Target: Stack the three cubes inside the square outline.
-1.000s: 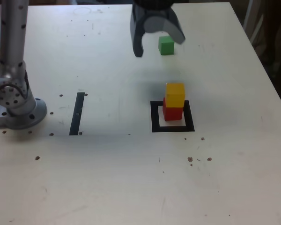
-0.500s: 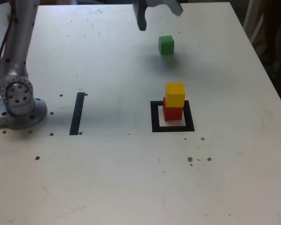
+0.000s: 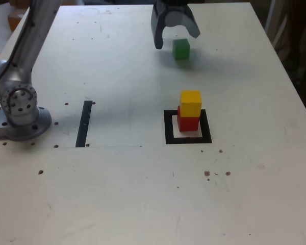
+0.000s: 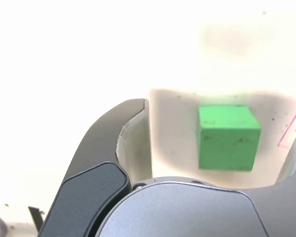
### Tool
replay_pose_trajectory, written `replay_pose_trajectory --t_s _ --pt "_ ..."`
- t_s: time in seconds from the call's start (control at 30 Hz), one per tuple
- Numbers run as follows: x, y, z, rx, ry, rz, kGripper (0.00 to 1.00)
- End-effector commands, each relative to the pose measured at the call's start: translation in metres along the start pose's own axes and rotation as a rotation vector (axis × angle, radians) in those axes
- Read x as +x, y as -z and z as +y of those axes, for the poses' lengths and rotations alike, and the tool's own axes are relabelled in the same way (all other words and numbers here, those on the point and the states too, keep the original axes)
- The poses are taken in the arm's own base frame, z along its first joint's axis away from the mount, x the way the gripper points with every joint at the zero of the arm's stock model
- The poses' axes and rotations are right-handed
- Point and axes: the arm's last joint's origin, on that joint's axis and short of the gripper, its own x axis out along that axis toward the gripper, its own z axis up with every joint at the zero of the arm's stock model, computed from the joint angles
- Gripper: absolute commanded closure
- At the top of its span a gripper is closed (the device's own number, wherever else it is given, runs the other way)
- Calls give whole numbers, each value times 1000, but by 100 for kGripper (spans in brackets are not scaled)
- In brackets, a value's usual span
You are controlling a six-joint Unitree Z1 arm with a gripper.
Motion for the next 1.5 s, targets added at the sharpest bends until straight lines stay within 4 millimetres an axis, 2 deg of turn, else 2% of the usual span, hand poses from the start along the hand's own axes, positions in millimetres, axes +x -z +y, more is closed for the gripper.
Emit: replay_pose_trajectory --t_s 0.0,0.33,0.6,0.83,1.2,1.47 --pt "5 -5 -1 12 4 4 0" --pt "28 -19 -5 53 40 37 9" --pt "26 -23 -13 86 24 36 22" --pt "22 -27 -13 83 7 9 38" --pt "10 -31 -7 73 -31 -28 46" --pt "12 -30 -9 76 -17 -18 52"
